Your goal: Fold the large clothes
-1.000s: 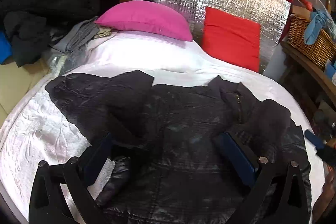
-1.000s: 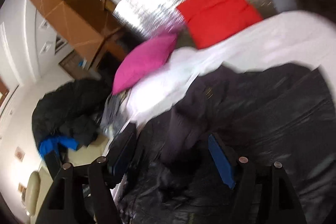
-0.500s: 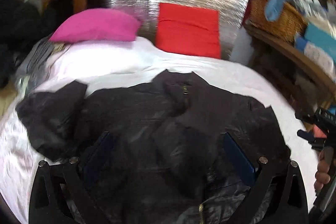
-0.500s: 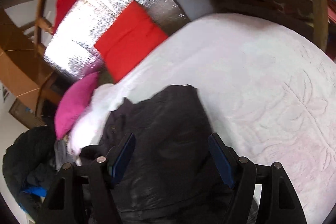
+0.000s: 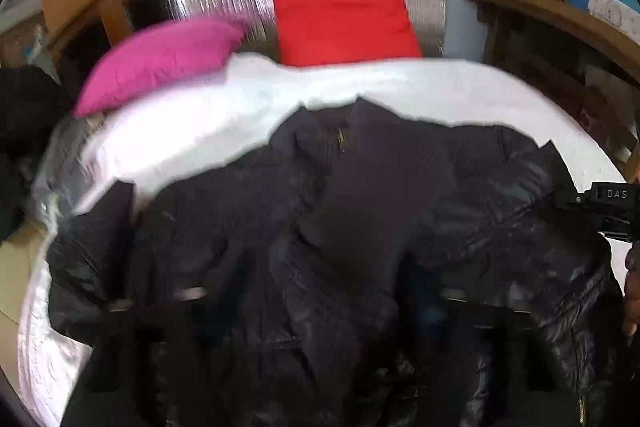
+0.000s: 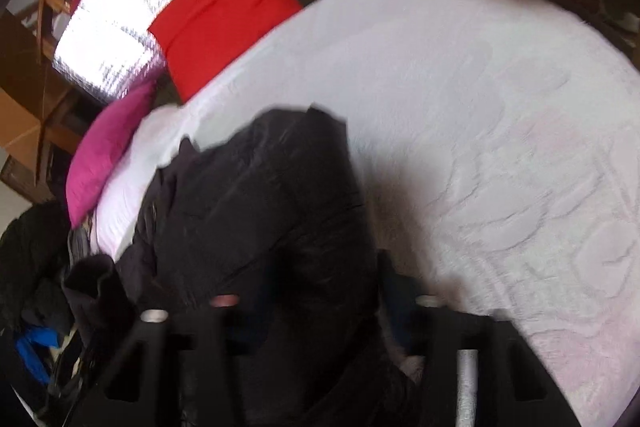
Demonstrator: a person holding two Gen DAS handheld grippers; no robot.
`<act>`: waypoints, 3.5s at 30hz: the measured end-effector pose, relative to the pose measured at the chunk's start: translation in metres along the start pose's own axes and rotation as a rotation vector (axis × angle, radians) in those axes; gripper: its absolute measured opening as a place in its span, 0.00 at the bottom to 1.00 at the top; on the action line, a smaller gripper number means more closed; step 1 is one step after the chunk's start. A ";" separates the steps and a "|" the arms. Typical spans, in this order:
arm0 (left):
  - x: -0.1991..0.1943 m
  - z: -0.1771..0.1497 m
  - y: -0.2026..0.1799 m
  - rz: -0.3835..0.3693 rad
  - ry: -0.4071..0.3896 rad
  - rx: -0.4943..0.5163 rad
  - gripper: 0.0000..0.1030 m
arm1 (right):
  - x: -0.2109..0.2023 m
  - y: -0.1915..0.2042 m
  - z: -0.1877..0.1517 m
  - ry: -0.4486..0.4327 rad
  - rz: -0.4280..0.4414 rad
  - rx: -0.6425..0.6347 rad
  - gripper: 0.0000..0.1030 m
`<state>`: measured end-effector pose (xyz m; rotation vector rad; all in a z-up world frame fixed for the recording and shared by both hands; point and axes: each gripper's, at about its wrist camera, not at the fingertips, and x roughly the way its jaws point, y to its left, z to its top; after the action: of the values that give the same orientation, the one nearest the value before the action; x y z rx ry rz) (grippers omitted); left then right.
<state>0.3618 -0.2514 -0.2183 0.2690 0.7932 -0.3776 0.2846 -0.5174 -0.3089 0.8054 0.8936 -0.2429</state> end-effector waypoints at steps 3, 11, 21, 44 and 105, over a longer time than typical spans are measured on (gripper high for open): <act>0.002 -0.002 0.017 -0.056 0.026 -0.071 0.30 | -0.007 0.010 -0.004 -0.032 -0.031 -0.050 0.24; -0.033 -0.008 0.077 -0.104 -0.046 -0.133 0.28 | -0.045 0.033 -0.005 -0.177 -0.044 -0.098 0.15; 0.004 -0.053 0.126 -0.129 0.181 -0.193 0.67 | -0.027 0.022 -0.003 -0.100 -0.075 -0.035 0.19; -0.024 -0.020 0.145 -0.013 -0.087 -0.250 0.17 | -0.045 0.037 -0.010 -0.197 -0.025 -0.063 0.15; 0.066 -0.093 0.421 0.038 -0.005 -1.063 0.11 | -0.011 0.162 -0.067 -0.088 0.025 -0.365 0.38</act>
<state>0.5241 0.1466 -0.2904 -0.7095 0.8824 0.1114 0.3191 -0.3598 -0.2398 0.4626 0.8138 -0.0880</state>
